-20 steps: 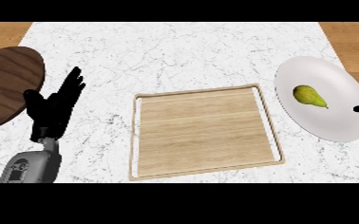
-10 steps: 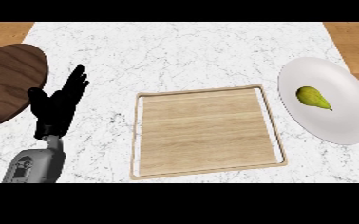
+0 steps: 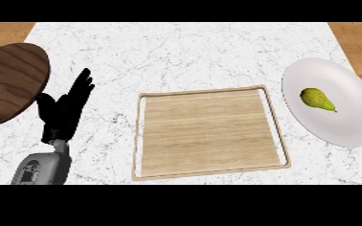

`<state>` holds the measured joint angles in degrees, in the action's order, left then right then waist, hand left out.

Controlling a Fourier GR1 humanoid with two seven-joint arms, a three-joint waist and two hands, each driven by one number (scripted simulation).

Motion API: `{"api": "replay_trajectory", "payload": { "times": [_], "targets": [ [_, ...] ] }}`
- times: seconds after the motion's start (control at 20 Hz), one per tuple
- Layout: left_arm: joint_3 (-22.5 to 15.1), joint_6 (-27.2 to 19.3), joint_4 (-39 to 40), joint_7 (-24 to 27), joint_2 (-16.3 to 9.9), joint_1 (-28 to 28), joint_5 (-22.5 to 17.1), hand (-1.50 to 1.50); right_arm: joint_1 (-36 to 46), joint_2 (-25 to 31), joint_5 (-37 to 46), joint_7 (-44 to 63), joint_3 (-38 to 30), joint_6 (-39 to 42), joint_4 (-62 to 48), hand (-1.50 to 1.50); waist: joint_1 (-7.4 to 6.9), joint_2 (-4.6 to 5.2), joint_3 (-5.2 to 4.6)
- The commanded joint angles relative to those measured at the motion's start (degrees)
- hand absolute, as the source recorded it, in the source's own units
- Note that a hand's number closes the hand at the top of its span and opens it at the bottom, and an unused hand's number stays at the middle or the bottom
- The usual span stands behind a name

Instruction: Pick the pear from the tray and place it in the plate

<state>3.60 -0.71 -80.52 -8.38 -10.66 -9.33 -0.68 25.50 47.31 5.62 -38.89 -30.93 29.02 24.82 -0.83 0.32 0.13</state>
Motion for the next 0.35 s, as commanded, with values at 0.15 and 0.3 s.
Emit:
{"api": "replay_trajectory", "payload": {
  "times": [0.15, 0.3],
  "targets": [
    [0.5, 1.9, 0.8, 0.1, -0.8, 0.0, -0.4, 0.0, 0.4, 2.7, 2.3, -8.7, 2.0, 3.2, -6.7, -1.5, -0.29, 0.16, 0.06],
    [0.0, 1.4, -3.7, -1.7, -0.8, 2.2, -0.1, 0.0, -0.9, 4.4, 2.6, -10.4, 2.3, 4.0, -8.0, -1.5, -0.51, 0.13, 0.12]
  ]
}}
